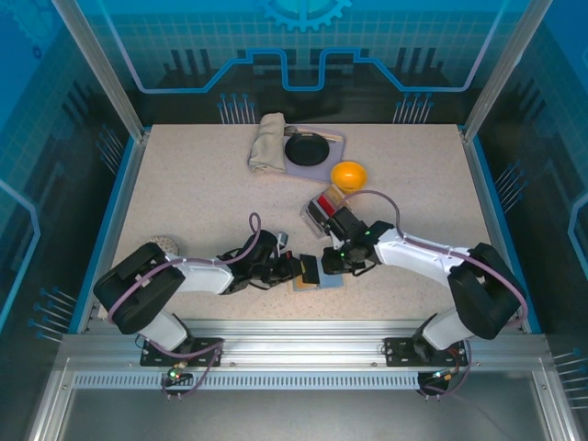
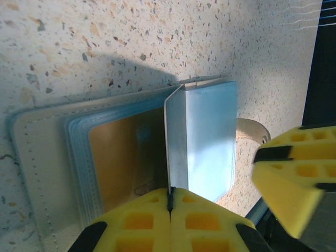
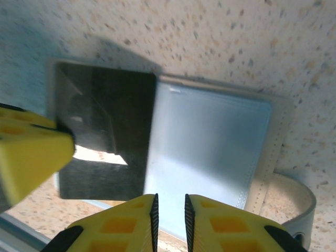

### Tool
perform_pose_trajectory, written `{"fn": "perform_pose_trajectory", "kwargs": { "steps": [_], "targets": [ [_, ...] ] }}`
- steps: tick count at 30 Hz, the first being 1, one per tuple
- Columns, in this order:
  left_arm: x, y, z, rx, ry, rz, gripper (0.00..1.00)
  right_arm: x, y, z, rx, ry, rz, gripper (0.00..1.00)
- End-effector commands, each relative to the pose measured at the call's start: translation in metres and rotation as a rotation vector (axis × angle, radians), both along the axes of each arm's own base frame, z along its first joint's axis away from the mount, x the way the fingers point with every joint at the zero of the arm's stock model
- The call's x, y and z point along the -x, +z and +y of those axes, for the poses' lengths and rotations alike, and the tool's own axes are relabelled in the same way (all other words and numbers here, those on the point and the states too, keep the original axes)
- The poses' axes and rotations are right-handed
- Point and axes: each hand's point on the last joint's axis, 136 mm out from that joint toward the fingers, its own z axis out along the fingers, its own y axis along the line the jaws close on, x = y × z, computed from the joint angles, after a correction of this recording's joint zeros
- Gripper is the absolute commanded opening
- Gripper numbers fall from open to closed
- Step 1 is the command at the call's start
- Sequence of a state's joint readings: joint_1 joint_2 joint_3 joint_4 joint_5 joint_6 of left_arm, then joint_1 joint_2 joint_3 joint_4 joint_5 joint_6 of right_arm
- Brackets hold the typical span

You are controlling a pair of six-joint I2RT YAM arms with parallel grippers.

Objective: Put the credit cards into the card holder

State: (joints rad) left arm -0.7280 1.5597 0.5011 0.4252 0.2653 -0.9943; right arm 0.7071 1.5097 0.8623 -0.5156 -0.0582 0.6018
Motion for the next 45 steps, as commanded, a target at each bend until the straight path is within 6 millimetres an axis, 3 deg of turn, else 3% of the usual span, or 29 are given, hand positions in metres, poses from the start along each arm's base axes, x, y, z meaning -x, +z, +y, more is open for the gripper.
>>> {"fn": "perform_pose_trajectory", "kwargs": {
  "steps": [1,8,25,34,41,45],
  "targets": [
    [0.001,-0.010,0.002,-0.038,0.002,0.005,0.00,0.005,-0.014,-0.018,0.118,-0.026,0.031,0.21],
    [0.002,-0.010,0.004,-0.045,-0.003,0.003,0.00,-0.004,-0.020,-0.047,0.152,-0.119,0.013,0.21],
    [0.005,-0.003,-0.014,0.046,-0.073,-0.005,0.00,0.003,-0.052,-0.040,0.052,-0.134,0.121,0.15],
    [0.015,-0.022,-0.008,0.005,-0.030,0.106,0.00,0.004,-0.054,-0.041,0.054,-0.145,0.126,0.15],
    [0.017,-0.013,-0.020,0.014,-0.100,0.088,0.00,0.006,-0.057,-0.042,0.053,-0.145,0.133,0.15],
    [0.021,-0.013,-0.014,-0.018,-0.098,0.101,0.00,0.007,-0.058,-0.043,0.061,-0.146,0.134,0.15]
  ]
}}
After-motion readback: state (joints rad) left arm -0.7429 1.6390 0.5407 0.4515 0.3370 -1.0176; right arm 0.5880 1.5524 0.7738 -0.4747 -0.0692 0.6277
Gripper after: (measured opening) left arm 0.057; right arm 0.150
